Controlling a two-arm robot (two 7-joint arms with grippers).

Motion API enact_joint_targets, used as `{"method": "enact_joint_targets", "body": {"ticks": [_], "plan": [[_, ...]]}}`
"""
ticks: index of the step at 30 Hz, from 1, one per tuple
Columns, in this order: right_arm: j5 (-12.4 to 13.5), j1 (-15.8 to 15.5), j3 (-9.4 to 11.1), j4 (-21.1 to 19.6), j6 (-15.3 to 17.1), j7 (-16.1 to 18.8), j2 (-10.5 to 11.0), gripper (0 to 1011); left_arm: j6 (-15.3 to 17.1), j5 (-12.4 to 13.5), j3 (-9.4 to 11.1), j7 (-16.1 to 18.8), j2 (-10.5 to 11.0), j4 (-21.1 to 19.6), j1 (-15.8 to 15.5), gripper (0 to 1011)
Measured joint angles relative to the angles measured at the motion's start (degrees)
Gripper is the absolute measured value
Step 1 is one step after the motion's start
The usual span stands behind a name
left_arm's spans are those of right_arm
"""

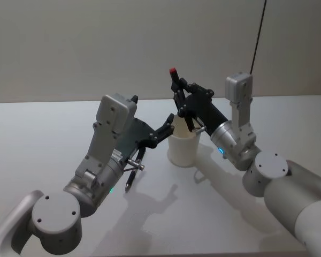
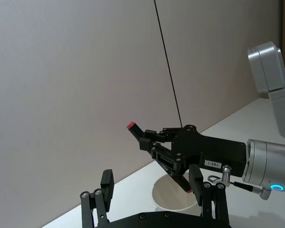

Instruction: Place the pen into the pen holder.

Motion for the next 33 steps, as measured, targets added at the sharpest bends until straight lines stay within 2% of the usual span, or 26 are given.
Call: {"method": "enact_joint_targets", "body": {"ticks": [4,5,7,8,17,20,27,30,33], "plan": [[-0.11,0.56,-0.01,1.65,-0.94,-0.03,-0.25,239,0.0,0.0,0.0,0.0,0.0,0.0,0.0,1004],[-0.19,0.74,-0.01,2.22,-1.21,-0.04,-0.32,293,0.0,0.0,0.0,0.0,0.0,0.0,0.0,1004],[-0.34,0.97,-0.02,2.98,-1.58,-0.09,-0.42,331,0.0,0.0,0.0,0.0,0.0,0.0,0.0,1004],[-0.34,0.97,-0.02,2.98,-1.58,-0.09,-0.42,389,0.0,0.0,0.0,0.0,0.0,0.0,0.0,1004],[-1.0,1.6,-0.04,4.9,-2.55,-0.31,-0.56,645,0.0,0.0,0.0,0.0,0.0,0.0,0.0,1004],[-1.16,1.84,0.18,5.32,-2.65,-0.33,-0.48,773,0.0,0.0,0.0,0.0,0.0,0.0,0.0,1004],[-1.31,2.25,0.86,5.52,-2.21,-0.09,-0.16,957,0.0,0.0,0.0,0.0,0.0,0.0,0.0,1004],[-1.37,2.3,1.13,5.31,-1.85,0.22,0.03,1001,0.0,0.0,0.0,0.0,0.0,0.0,0.0,1004],[-1.56,2.2,1.44,4.38,-1.11,0.64,0.39,1001,0.0,0.0,0.0,0.0,0.0,0.0,0.0,1004]]}}
